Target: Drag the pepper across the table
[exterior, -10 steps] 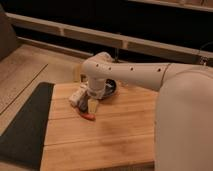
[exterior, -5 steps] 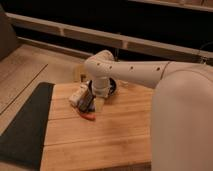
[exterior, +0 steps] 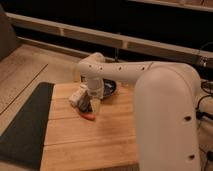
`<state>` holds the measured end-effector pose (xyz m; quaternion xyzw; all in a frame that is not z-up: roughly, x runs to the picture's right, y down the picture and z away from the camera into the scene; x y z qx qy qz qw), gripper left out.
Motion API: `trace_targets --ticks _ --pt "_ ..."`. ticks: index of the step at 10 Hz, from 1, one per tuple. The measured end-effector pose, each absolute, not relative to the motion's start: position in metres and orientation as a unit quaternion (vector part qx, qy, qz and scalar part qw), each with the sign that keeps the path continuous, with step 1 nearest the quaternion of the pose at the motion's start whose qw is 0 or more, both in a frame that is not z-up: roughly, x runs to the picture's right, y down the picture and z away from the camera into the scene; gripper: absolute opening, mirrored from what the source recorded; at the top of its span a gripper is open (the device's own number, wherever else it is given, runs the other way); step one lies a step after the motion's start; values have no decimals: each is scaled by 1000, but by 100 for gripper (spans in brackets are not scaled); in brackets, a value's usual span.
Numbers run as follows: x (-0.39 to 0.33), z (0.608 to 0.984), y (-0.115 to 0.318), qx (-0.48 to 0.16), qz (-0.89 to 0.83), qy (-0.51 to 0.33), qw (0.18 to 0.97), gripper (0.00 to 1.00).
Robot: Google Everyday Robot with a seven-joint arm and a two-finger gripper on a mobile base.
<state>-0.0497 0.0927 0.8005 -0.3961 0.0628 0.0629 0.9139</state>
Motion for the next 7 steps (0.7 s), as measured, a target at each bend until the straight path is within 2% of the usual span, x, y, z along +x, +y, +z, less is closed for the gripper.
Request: trace_targets --ticks 7 --pt "-102 818 137 -438 -1 53 898 65"
